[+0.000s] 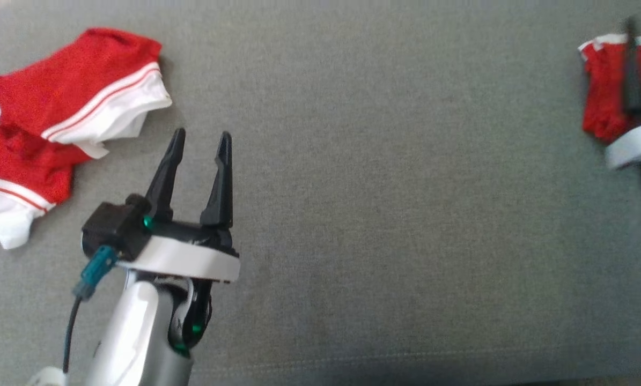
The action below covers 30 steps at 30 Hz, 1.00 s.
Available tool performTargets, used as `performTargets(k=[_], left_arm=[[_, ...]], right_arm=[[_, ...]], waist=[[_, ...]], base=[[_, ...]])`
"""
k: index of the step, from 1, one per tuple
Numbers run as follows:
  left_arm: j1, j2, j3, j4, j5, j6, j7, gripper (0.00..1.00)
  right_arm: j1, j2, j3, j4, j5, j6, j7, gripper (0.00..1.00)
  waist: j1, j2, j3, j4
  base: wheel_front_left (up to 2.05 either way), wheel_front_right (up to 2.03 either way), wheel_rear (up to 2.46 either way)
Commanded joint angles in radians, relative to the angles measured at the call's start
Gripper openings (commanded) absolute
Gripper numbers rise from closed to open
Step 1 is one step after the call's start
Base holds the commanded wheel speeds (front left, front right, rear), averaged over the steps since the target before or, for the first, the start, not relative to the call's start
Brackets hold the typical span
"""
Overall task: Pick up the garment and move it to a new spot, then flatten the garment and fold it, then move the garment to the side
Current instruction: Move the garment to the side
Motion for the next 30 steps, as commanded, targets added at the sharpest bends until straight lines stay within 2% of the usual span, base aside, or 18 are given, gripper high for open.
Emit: performTargets(k=[1,7,11,15,20,22,30], left_arm=[[0.005,0.009,0.044,-0.037,-0.007,0.007,-0.005,1.00],[0.042,0.009,0.060,-0.059,-0.010,0.019,-0.005,1.00],[0.069,0.009,0.071,-0.060,-0.012,0.020,-0.005,1.00],[0.090,0.009,0.080,-0.058,-0.010,0.021,-0.005,1.00],[0.128,0.009,0.084,-0.047,-0.002,0.019,-0.005,1.00],[0.146,0.009,0.084,-0.040,-0.029,0.023,-0.005,1.00],[0.177,0.009,0.078,-0.037,-0.042,0.030,-0.005,1.00]], right_arm=[[0.027,0.023,0.014,-0.049,0.006,-0.001,-0.017,1.00],[0.126,0.226,-0.004,-0.132,-0.033,-0.001,-0.038,1.00],[0.207,0.300,0.004,-0.153,-0.048,-0.001,-0.053,1.00],[0.261,0.314,0.017,-0.154,-0.098,-0.001,-0.067,1.00],[0.338,0.315,0.060,-0.155,-0.049,-0.001,-0.093,1.00],[0.369,0.315,0.075,-0.150,-0.045,-0.001,-0.096,1.00],[0.445,0.315,0.060,-0.195,-0.007,-0.001,-0.098,1.00]], waist=[[0.0000,0.0000,-0.040,0.005],[0.0000,0.0000,-0.100,0.020],[0.0000,0.0000,-0.135,0.027],[0.0000,0.0000,-0.156,0.028],[0.0000,0.0000,-0.187,0.028],[0.0000,0.0000,-0.195,0.028],[0.0000,0.0000,-0.216,0.032]], base=[[0.00,0.00,0.00],[0.00,0.00,0.00],[0.00,0.00,0.00],[0.00,0.00,0.00],[0.00,0.00,0.00],[0.00,0.00,0.00],[0.00,0.00,0.00]])
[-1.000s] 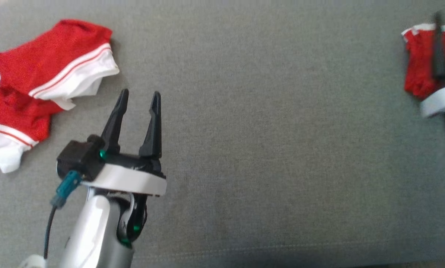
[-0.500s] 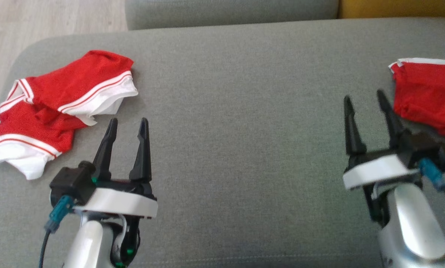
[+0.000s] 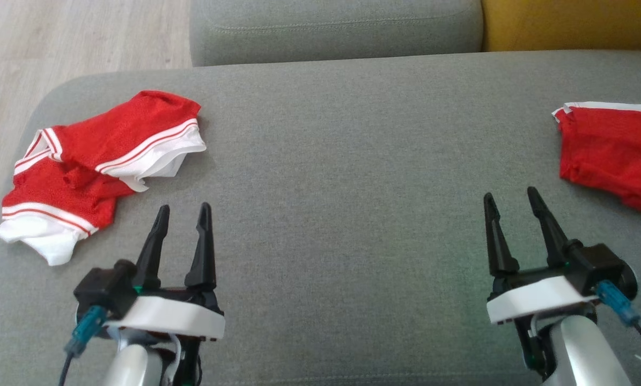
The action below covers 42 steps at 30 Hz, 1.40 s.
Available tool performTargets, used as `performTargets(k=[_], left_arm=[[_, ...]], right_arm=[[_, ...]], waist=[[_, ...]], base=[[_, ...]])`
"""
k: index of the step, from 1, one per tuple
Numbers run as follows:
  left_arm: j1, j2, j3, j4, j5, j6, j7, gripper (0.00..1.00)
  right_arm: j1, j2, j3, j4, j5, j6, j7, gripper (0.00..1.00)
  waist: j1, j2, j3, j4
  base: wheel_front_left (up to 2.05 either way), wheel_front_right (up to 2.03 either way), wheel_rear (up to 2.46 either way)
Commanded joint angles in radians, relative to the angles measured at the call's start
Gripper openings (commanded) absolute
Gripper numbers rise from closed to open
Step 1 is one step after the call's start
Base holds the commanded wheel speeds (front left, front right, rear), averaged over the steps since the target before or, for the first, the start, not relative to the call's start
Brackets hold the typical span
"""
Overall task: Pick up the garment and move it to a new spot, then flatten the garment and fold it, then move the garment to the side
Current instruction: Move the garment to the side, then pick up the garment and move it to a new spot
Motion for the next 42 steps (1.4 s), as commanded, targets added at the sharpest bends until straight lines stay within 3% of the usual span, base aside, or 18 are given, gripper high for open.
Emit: performTargets(k=[1,29,42], left_arm=[[-0.023,0.008,0.032,-0.037,-0.001,0.011,-0.005,1.00],[-0.047,0.008,0.020,-0.034,-0.030,0.022,-0.005,1.00],[-0.052,0.008,0.050,-0.051,-0.027,0.037,-0.005,1.00]], right_arm=[[-0.020,0.001,0.020,-0.045,0.003,-0.001,-0.013,1.00],[-0.023,0.001,0.009,-0.055,0.016,-0.001,-0.013,1.00],[-0.022,0.001,0.065,-0.042,0.019,-0.001,-0.014,1.00]], waist=[[0.0000,-0.0001,0.000,-0.001],[0.0000,-0.0001,0.012,0.032],[0.0000,-0.0001,0.004,0.235]], base=[[0.00,0.00,0.00],[0.00,0.00,0.00],[0.00,0.00,0.00]])
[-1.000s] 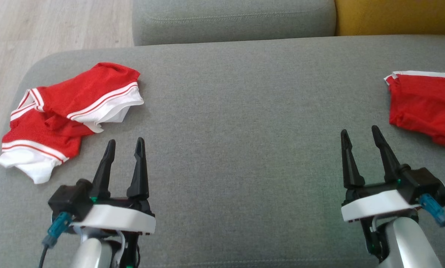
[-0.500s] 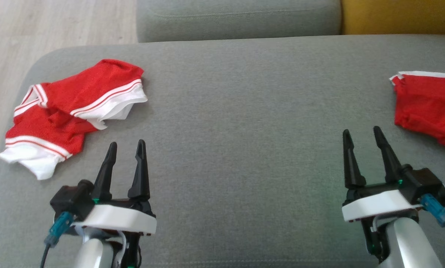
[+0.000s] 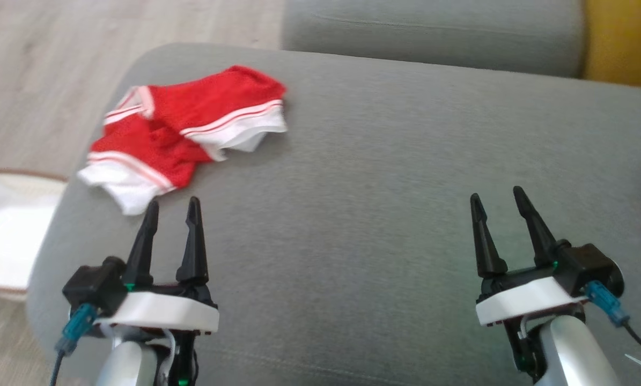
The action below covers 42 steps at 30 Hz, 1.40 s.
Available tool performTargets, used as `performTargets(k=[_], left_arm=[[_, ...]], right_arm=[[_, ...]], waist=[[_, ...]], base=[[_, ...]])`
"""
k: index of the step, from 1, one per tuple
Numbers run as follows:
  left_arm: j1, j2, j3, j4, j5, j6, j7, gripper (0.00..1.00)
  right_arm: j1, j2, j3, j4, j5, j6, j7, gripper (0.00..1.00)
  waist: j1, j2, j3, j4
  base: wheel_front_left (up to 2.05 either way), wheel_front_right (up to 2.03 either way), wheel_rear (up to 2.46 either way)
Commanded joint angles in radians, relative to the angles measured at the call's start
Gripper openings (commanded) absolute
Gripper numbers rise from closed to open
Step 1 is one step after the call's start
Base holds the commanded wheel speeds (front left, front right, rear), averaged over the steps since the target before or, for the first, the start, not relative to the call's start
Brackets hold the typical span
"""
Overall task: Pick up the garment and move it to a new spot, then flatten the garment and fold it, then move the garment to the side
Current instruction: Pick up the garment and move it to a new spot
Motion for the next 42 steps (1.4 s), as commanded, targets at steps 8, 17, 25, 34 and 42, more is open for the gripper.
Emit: performTargets(k=[8,17,25,34,42], left_arm=[[-0.027,0.008,0.073,-0.036,0.015,0.001,-0.005,1.00],[0.002,0.008,0.091,-0.034,0.029,0.009,-0.005,1.00],[0.000,0.008,0.126,-0.044,0.025,0.015,-0.005,1.00],[-0.066,0.008,0.206,-0.029,0.052,-0.029,-0.005,1.00],[-0.276,0.083,0.254,0.120,0.089,-0.095,-0.005,1.00]], right_arm=[[-0.008,-0.001,0.057,-0.018,0.023,-0.001,-0.011,1.00],[0.010,-0.001,0.081,-0.008,0.046,-0.001,-0.011,1.00],[0.010,-0.001,0.096,-0.007,0.053,-0.001,-0.011,1.00],[-0.017,-0.001,0.072,-0.018,0.026,-0.001,-0.011,1.00],[-0.084,-0.001,0.015,-0.058,-0.023,-0.001,-0.011,1.00]], waist=[[0.0000,0.0000,-0.025,0.186],[0.0000,0.0000,-0.048,0.259],[0.0000,0.0000,-0.029,0.251],[0.0000,0.0000,0.039,0.193],[0.0000,0.0000,0.159,0.114]], base=[[0.00,0.00,0.00],[0.00,0.00,0.00],[0.00,0.00,0.00],[0.00,0.00,0.00],[0.00,0.00,0.00]])
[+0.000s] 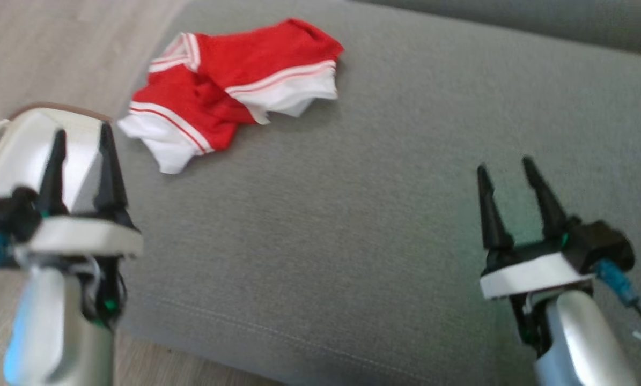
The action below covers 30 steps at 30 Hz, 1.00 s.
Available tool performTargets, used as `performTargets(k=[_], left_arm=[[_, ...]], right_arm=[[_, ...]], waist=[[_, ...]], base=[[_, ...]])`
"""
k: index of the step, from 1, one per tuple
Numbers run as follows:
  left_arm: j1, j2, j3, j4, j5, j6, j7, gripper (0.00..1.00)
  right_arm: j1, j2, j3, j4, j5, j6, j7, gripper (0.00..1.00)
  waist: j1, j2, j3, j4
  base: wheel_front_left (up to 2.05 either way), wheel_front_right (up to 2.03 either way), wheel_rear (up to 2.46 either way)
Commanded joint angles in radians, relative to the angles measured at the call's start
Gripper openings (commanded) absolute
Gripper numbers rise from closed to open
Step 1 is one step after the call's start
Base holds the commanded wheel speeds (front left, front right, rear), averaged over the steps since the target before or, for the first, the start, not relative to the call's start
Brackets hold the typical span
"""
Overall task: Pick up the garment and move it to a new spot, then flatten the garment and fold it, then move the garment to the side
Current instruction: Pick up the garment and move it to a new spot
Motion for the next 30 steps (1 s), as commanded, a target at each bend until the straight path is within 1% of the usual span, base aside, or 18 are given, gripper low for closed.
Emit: performTargets(k=[1,7,9,12,14,17,20,23,26,30], left_arm=[[-0.077,0.047,0.028,0.002,0.003,-0.011,0.004,1.00],[-0.279,0.158,-0.033,0.211,-0.010,-0.040,0.133,1.00],[-0.347,0.184,-0.055,0.281,-0.030,-0.044,0.176,1.00],[-0.453,0.202,-0.083,0.384,-0.075,-0.047,0.223,1.00],[-0.512,0.220,-0.122,0.445,-0.099,-0.047,0.250,1.00],[-0.586,0.250,-0.177,0.522,-0.146,-0.048,0.282,1.00],[-0.645,0.278,-0.213,0.593,-0.207,-0.048,0.327,1.00],[-0.696,0.313,-0.229,0.671,-0.227,-0.048,0.350,1.00],[-0.731,0.325,-0.259,0.741,-0.243,-0.048,0.396,1.00],[-0.777,0.346,-0.270,0.808,-0.263,-0.048,0.400,1.00]], right_arm=[[-0.040,-0.002,0.015,-0.042,-0.011,-0.001,-0.011,1.00],[-0.080,-0.002,-0.015,-0.116,-0.033,-0.001,0.003,1.00],[-0.090,-0.002,-0.020,-0.151,-0.041,-0.001,0.015,1.00],[-0.099,-0.002,-0.027,-0.205,-0.055,-0.001,0.038,1.00],[-0.102,-0.002,-0.027,-0.232,-0.067,-0.001,0.056,1.00],[-0.106,-0.002,-0.018,-0.270,-0.073,-0.001,0.077,1.00],[-0.108,-0.002,-0.012,-0.302,-0.071,-0.001,0.087,1.00],[-0.111,-0.002,-0.012,-0.324,-0.065,-0.001,0.090,1.00],[-0.112,-0.002,-0.011,-0.335,-0.061,-0.001,0.091,1.00],[-0.121,-0.002,-0.013,-0.343,-0.057,-0.001,0.089,1.00]], waist=[[-0.0001,0.0000,0.054,-0.046],[-0.0001,0.0000,0.134,-0.105],[-0.0001,0.0000,0.162,-0.119],[-0.0001,0.0000,0.204,-0.135],[-0.0001,0.0000,0.231,-0.148],[-0.0001,0.0000,0.266,-0.173],[-0.0001,0.0000,0.293,-0.200],[-0.0001,0.0000,0.315,-0.223],[-0.0001,0.0000,0.332,-0.239],[-0.0001,0.0000,0.354,-0.259]], base=[[0.00,0.00,0.00],[0.00,0.00,0.00],[0.00,0.00,0.00],[0.00,0.00,0.00],[0.00,0.00,0.00],[0.00,0.00,0.00],[0.00,0.00,0.00],[0.00,0.00,0.00],[0.00,0.00,0.00],[0.00,0.00,0.00]])
